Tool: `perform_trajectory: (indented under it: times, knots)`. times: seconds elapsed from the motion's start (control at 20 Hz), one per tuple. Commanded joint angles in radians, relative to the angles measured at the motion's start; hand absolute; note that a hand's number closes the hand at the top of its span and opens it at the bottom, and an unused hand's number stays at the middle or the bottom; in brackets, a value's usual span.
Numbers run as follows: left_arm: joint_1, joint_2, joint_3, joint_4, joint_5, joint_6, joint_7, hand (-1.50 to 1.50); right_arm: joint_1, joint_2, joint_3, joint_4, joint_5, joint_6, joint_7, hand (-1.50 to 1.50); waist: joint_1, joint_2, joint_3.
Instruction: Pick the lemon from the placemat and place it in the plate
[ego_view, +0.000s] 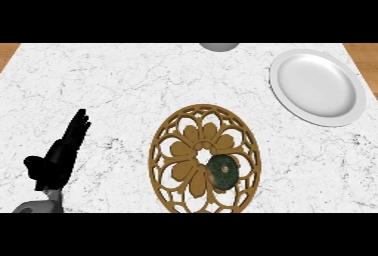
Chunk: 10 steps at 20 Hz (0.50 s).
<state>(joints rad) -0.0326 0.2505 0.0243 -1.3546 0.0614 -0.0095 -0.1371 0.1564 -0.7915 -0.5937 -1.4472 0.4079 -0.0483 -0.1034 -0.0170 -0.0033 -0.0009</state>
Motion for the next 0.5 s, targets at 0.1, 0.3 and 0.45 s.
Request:
perform_trajectory:
  times: [0.1, 0.3, 0.45]
  knots:
    - [-0.031, -0.042, -0.006, 0.03, -0.022, 0.013, 0.001, 0.0, 0.01, 0.065, -0.032, -0.186, -0.019, 0.047, 0.051, 1.5, 0.01, 0.002, 0.0]
    - [-0.029, -0.029, -0.004, 0.054, -0.03, -0.018, -0.023, 0.0, -0.215, 0.016, 0.089, -0.127, 0.036, 0.053, 0.208, 1.5, 0.026, 0.005, 0.0]
    - [-0.024, -0.011, 0.025, 0.033, -0.012, -0.046, -0.02, 0.0, -0.275, 0.03, 0.137, -0.101, 0.077, 0.06, 0.228, 1.5, 0.023, 0.004, 0.001]
